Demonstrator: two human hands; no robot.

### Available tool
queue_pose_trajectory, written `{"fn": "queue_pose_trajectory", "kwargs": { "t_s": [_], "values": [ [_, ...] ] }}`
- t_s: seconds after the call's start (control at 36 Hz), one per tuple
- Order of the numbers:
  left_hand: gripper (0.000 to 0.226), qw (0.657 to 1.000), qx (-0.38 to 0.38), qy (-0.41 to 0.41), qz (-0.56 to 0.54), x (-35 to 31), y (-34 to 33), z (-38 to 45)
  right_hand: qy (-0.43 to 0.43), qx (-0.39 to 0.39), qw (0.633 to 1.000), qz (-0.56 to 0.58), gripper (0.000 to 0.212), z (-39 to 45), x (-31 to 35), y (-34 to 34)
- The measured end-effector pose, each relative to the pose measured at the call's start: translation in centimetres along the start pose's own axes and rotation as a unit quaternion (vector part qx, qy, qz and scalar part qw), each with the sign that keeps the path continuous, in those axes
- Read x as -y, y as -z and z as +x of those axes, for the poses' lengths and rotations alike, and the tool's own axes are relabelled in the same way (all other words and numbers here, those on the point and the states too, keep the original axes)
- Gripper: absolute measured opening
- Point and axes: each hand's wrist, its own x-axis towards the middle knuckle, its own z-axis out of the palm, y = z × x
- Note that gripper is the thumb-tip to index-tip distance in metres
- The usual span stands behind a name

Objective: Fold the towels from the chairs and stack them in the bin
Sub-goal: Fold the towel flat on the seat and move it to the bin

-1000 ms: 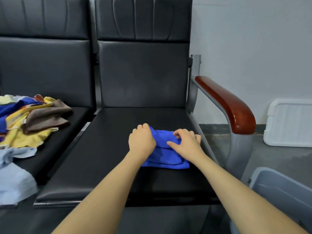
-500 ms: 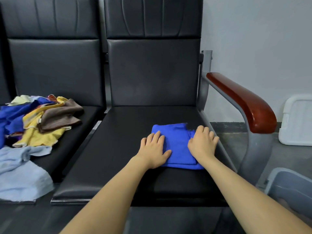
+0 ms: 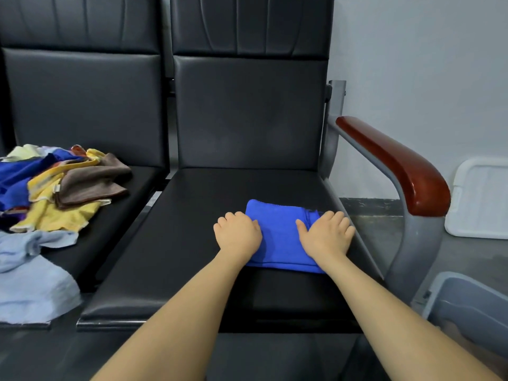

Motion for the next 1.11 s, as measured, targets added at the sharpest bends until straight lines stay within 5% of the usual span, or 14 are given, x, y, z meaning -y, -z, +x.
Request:
{"fn": "queue_pose_trajectory", "kwargs": {
  "t_s": [0.22,0.39,0.53,0.81,1.11],
  "values": [
    [0.024,0.999,0.0,-0.027,-0.024,-0.8,0.0,0.5,0.014,0.078,0.997,0.015,0.052,0.4,0.8,0.2],
    [0.027,0.994,-0.015,-0.051,-0.093,-0.9,0.9,0.1,0.056,0.035,0.994,0.088,0.027,-0.4,2.0,0.6],
    [0.036,0.994,-0.085,-0.064,-0.035,-0.7,2.3,-0.1,0.05,0.0,0.977,0.206,0.03,-0.4,2.4,2.1],
    [0.031,0.979,-0.179,-0.086,-0.04,-3.3,6.3,-1.3,0.083,-0.098,0.968,0.215,0.028,-0.8,0.6,8.8],
    [0.031,0.94,-0.219,-0.225,-0.133,-12.8,10.2,-5.3,0.005,-0.2,0.965,0.172,0.031,-2.1,-8.9,16.0]
  ]
}}
